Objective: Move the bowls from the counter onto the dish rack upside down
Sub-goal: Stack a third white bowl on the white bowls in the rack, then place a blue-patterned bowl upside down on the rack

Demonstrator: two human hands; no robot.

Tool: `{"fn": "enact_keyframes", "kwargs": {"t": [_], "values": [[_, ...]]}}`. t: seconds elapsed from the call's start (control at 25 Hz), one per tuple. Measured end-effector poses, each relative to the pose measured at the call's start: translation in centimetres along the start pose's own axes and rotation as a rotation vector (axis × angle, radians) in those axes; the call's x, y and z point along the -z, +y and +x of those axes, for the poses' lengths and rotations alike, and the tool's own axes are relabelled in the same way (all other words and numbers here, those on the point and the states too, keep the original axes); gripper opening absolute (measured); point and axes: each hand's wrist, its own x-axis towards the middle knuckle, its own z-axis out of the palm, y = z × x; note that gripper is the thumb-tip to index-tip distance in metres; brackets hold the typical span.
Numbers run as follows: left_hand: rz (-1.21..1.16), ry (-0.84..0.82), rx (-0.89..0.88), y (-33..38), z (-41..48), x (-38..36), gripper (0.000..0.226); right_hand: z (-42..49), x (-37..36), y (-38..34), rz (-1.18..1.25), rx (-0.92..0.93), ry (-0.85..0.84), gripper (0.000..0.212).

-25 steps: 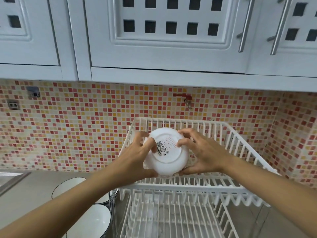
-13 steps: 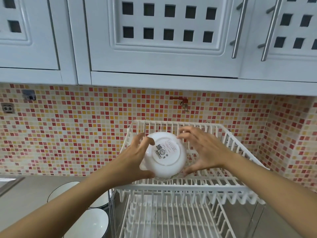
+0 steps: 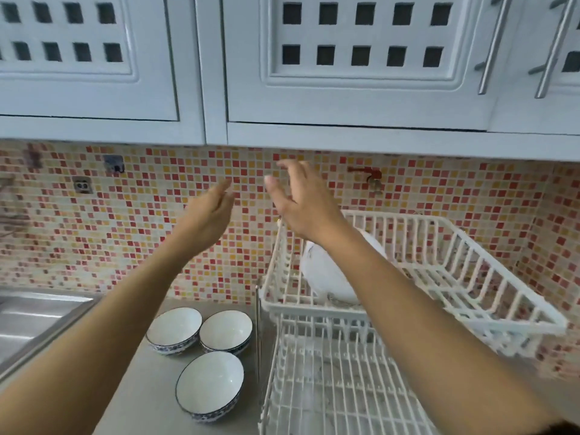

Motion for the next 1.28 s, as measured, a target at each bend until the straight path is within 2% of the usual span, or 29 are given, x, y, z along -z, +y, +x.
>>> {"fn": "enact_keyframes", "kwargs": {"t": [0.12, 0.32, 0.48, 0.68, 0.8, 0.92, 1.04, 1.08, 1.2, 1.28], "values": [[-0.023, 0.057, 0.178, -5.2, -0.5, 1.4, 0.05, 0.1, -5.7, -5.5, 0.166, -0.085, 0.007, 0.051], [0.026, 0.013, 0.393, -12.4, -3.6, 1.4, 0.046, -3.7, -15.4, -7.8, 0.284, -0.276, 0.047, 0.052], [0.073, -0.178, 0.546, -19.5, -7.5, -2.9, 0.039, -9.3, -23.9, -5.6, 0.224, -0.558, -0.147, 0.059], [0.144, -0.445, 0.696, -24.4, -12.9, -10.6, 0.047, -16.7, -30.2, -1.8, 0.157, -0.933, -0.303, 0.067], [0.128, -0.483, 0.836, -27.1, -14.6, -15.2, 0.06, -19.7, -33.0, 0.9, 0.084, -1.094, -0.44, 0.07], [0.034, -0.476, 0.952, -28.4, -15.7, -17.9, 0.051, -21.0, -35.6, 2.3, 0.174, -1.243, -0.568, 0.07], [-0.124, -0.387, 1.012, -29.0, -16.7, -18.6, 0.038, -21.3, -36.7, 1.9, 0.468, -1.326, -0.499, 0.047], [-0.204, -0.336, 1.034, -28.9, -17.0, -18.4, 0.035, -21.3, -36.5, 1.6, 0.539, -1.346, -0.452, 0.048], [-0.349, -0.162, 1.0, -27.6, -17.1, -16.2, 0.032, -20.6, -35.1, 0.5, 0.614, -1.215, -0.334, 0.055], [-0.279, -0.08, 0.899, -27.2, -15.7, -13.0, 0.024, -18.8, -33.3, -0.8, 0.615, -1.02, -0.289, 0.061]]}}
